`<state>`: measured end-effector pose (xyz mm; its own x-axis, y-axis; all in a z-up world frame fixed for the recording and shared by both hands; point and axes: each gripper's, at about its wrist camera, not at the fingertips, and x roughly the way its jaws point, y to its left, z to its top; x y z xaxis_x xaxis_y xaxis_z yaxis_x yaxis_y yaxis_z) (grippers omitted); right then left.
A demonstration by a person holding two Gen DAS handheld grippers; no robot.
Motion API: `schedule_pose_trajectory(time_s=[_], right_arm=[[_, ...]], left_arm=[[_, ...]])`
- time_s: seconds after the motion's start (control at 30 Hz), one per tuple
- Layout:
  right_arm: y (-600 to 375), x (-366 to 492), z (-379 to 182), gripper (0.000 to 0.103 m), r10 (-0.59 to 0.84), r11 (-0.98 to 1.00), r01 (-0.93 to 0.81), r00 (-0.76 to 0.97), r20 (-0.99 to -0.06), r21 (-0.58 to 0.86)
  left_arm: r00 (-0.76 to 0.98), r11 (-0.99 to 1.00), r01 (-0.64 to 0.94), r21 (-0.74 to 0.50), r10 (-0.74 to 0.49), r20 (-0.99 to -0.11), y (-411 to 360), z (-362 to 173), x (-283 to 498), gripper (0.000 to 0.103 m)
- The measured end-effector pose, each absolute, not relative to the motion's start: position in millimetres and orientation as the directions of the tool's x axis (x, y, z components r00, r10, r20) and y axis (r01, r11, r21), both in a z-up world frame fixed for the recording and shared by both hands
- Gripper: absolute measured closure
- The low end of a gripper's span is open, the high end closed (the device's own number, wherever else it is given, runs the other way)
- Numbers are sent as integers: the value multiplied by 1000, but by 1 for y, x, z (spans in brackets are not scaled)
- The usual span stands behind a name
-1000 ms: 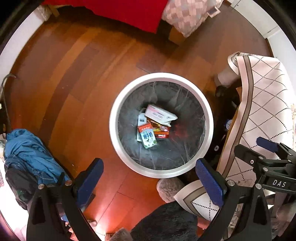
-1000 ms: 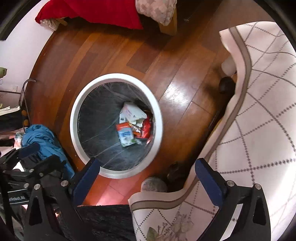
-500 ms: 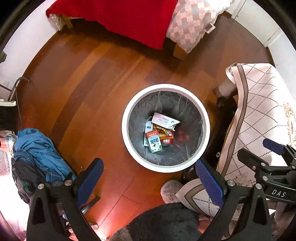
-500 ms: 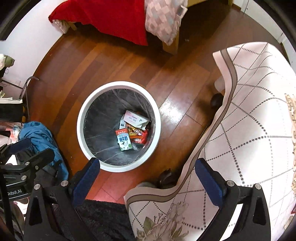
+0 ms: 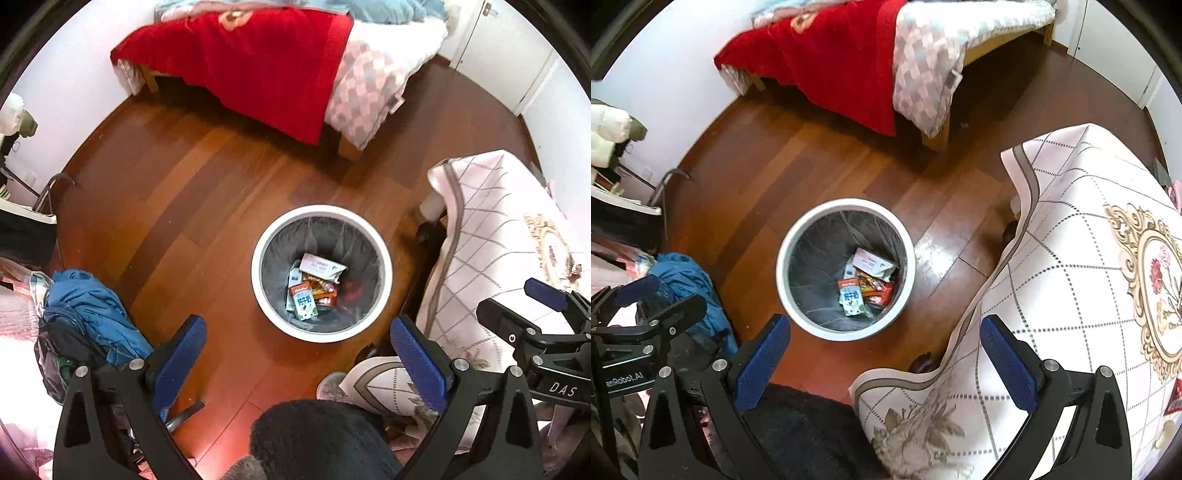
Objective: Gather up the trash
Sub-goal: 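Move both tools back over the table, then grasp the brown snack wrapper with the left tool while the right tool grasps the red candy wrapper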
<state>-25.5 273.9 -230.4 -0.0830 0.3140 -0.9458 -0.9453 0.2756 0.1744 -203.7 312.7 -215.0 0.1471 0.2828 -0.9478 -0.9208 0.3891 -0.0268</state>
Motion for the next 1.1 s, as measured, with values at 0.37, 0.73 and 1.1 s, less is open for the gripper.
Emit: schedule_pose_trajectory(time_s=[0.37,0.73,1.1], right_arm=[[201,-3,-160,0,487,297,-905,-130,-864,303],[54,127,-155,0,502,550,-762,-25,-864,342],[-105,327,-231,0,334,878,-410,158,-929,246]], left_arm=[[115,362,-930,70,466,-877,257,-156,-191,1],[211,549,-834,62,420,-883,176,-202,-31,1],[201,747,-651,133,339,-919,105,-259,155,1]])
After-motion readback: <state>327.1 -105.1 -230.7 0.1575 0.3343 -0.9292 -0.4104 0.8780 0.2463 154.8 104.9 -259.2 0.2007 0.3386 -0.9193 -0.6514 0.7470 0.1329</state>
